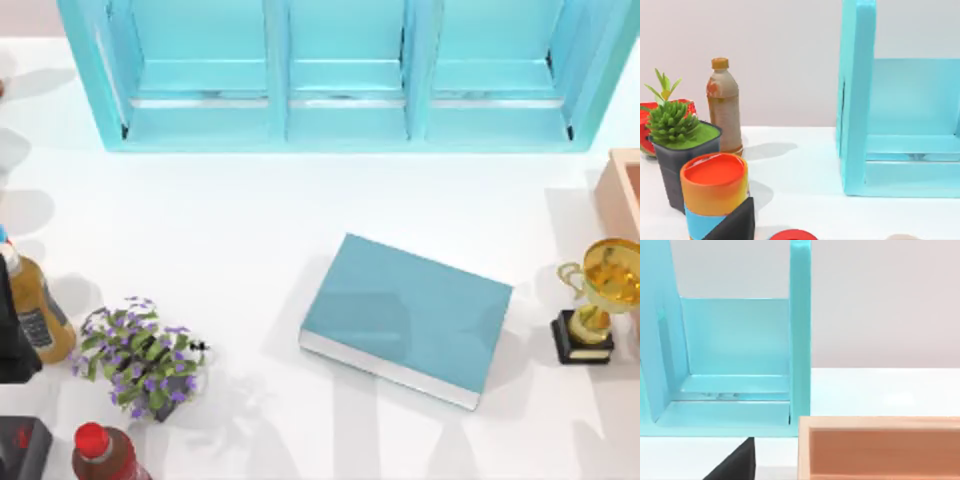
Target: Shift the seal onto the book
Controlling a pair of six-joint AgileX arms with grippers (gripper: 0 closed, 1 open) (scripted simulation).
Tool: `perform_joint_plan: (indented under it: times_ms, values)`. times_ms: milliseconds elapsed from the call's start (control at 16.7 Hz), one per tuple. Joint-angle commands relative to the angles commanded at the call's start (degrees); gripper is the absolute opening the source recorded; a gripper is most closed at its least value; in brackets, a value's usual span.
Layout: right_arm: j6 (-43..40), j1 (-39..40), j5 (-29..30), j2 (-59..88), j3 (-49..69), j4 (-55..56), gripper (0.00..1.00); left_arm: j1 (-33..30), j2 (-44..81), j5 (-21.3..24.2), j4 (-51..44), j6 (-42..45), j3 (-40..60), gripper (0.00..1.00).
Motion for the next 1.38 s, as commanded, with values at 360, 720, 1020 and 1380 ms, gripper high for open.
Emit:
perform_joint_plan:
  times_ms: [360, 720, 1020, 1380]
  values:
    - [-1.23, -1.19, -0.14, 6.08, 5.81, -5.83, 1.00, 0.00, 0.00, 0.00, 0.00, 0.00, 0.00, 1.00]
    - [-5.36, -5.47, -0.31, 32.89, 28.97, -25.60, 1.00, 0.00, 0.00, 0.00, 0.00, 0.00, 0.00, 1.00]
    - [-9.57, -10.08, -0.25, 63.55, 53.26, -45.59, 1.00, 0.00, 0.00, 0.00, 0.00, 0.00, 0.00, 1.00]
    - [-13.91, -14.67, -0.04, 94.19, 78.23, -64.87, 1.00, 0.00, 0.00, 0.00, 0.00, 0.00, 0.00, 1.00]
